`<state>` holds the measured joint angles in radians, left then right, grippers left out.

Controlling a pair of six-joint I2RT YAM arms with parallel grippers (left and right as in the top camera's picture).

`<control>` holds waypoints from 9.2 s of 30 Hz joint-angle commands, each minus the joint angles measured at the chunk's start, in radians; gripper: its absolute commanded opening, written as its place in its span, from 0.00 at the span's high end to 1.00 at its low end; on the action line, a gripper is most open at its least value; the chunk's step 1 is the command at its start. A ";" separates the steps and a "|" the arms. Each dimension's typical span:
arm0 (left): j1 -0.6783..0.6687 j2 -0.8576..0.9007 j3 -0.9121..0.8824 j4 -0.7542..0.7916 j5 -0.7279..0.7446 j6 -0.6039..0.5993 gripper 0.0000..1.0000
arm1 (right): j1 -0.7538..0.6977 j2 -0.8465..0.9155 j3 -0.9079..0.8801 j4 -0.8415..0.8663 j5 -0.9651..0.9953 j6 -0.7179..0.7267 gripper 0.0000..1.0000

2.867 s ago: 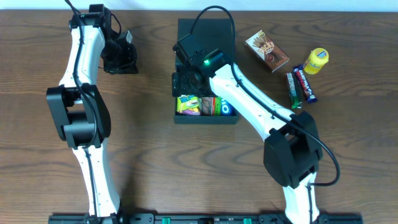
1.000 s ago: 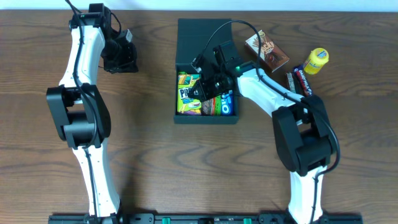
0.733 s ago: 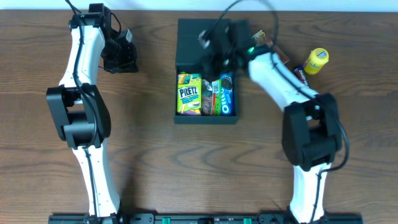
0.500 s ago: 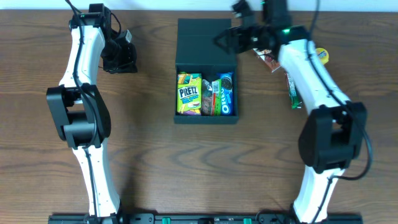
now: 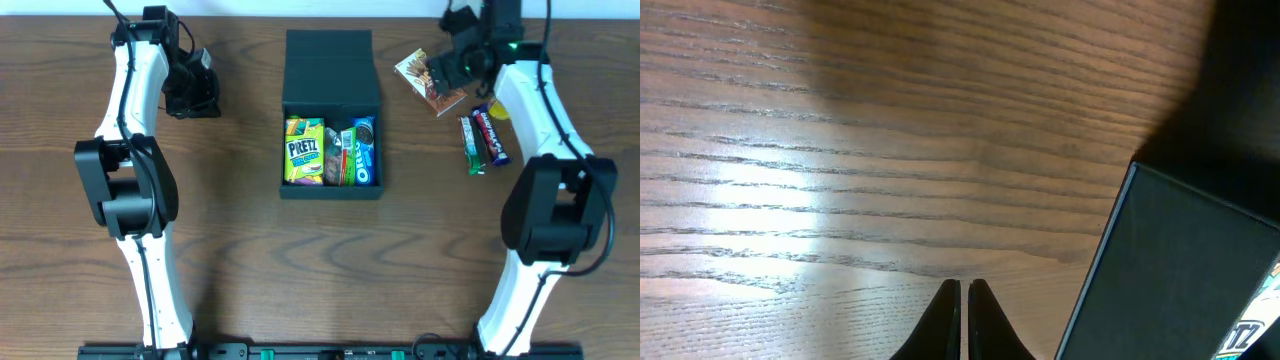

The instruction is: Pack container

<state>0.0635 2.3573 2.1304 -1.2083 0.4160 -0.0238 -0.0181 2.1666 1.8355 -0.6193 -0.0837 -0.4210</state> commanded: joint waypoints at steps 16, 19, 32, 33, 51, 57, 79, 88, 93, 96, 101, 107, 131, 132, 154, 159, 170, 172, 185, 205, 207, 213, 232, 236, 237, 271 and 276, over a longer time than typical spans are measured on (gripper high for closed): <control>-0.031 0.003 0.014 -0.007 0.003 -0.041 0.02 | -0.010 0.160 0.003 0.047 -0.047 -0.100 0.01; -0.031 0.003 0.014 -0.007 0.004 -0.051 0.02 | -0.010 0.160 0.003 0.047 -0.095 -0.100 0.01; -0.031 0.003 0.014 -0.008 0.004 -0.059 0.02 | -0.008 0.183 0.002 -0.012 -0.153 -0.112 0.01; -0.031 0.003 0.014 -0.008 0.004 -0.059 0.02 | -0.008 0.188 0.002 -0.012 -0.153 -0.112 0.01; -0.031 0.003 0.014 -0.008 0.004 -0.059 0.02 | 0.006 0.219 0.002 -0.020 -0.150 -0.086 0.20; -0.031 0.003 0.014 -0.011 0.004 -0.058 0.02 | 0.022 0.216 0.005 -0.021 -0.149 0.007 0.25; -0.031 0.003 0.014 -0.025 -0.005 0.100 0.02 | 0.272 0.200 0.627 -0.689 -0.153 0.304 0.38; -0.030 0.003 0.014 -0.024 -0.008 0.142 0.02 | 0.420 0.200 0.631 -0.896 -0.153 0.578 0.44; -0.030 0.003 0.014 -0.024 -0.007 0.159 0.02 | 0.522 0.200 0.631 -0.944 -0.127 0.676 0.43; -0.030 0.003 0.014 -0.024 -0.007 0.159 0.02 | 0.571 0.200 0.621 -0.956 -0.052 0.745 0.42; -0.029 0.003 0.014 -0.026 -0.007 0.158 0.02 | 0.618 0.201 0.601 -0.967 0.003 0.834 0.41; -0.029 0.003 0.014 -0.026 -0.004 0.158 0.02 | 0.645 0.201 0.565 -0.926 -0.003 0.847 0.27; -0.029 0.003 0.014 -0.032 -0.004 0.158 0.03 | 0.480 0.200 0.530 -0.932 0.003 0.683 0.20; -0.029 0.003 0.014 -0.031 -0.004 0.158 0.03 | 0.480 0.201 0.514 -0.917 -0.019 0.665 0.20; -0.029 0.003 0.014 -0.017 -0.004 0.158 0.02 | 0.475 0.201 0.281 -0.741 -0.279 0.475 0.13; -0.029 0.003 0.014 -0.017 -0.004 0.158 0.02 | 0.474 0.201 0.291 -0.762 -0.280 0.476 0.15; -0.029 0.003 0.014 -0.017 -0.004 0.158 0.03 | 0.474 0.201 0.290 -0.786 -0.159 0.531 0.10; -0.029 0.003 0.014 -0.017 -0.004 0.158 0.03 | 0.475 0.201 0.290 -0.771 -0.159 0.524 0.11; -0.029 0.003 0.014 -0.016 -0.004 0.159 0.03 | 0.475 0.201 0.234 -0.716 -0.160 0.509 0.09; -0.029 0.003 0.014 -0.011 -0.004 0.159 0.03 | 0.461 0.201 0.376 -0.809 -0.208 0.510 0.40; -0.029 0.003 0.014 -0.011 -0.004 0.159 0.03 | 0.461 0.201 0.444 -0.838 -0.208 0.510 0.41; -0.029 0.003 0.014 -0.011 -0.004 0.158 0.03 | 0.474 0.201 0.539 -0.893 -0.208 0.598 0.41; -0.029 0.003 0.014 -0.019 -0.004 0.127 0.02 | 0.671 0.203 0.537 -0.819 0.042 0.869 0.39; -0.029 0.003 0.014 -0.021 -0.004 0.128 0.02 | 0.671 0.203 0.537 -0.797 0.047 0.877 0.18; -0.029 0.003 0.014 -0.021 -0.004 0.128 0.02 | 0.671 0.203 0.537 -0.789 0.047 0.877 0.16; -0.032 0.003 0.014 -0.021 -0.003 0.128 0.05 | 0.498 0.179 0.327 -0.623 -0.135 0.789 0.99; -0.032 0.003 0.014 -0.019 -0.003 0.128 0.05 | 0.510 0.179 0.327 -0.587 -0.184 0.752 0.99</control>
<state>0.0334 2.3573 2.1304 -1.2259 0.4156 0.1051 0.4778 2.3684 2.1643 -1.2167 -0.2180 0.3672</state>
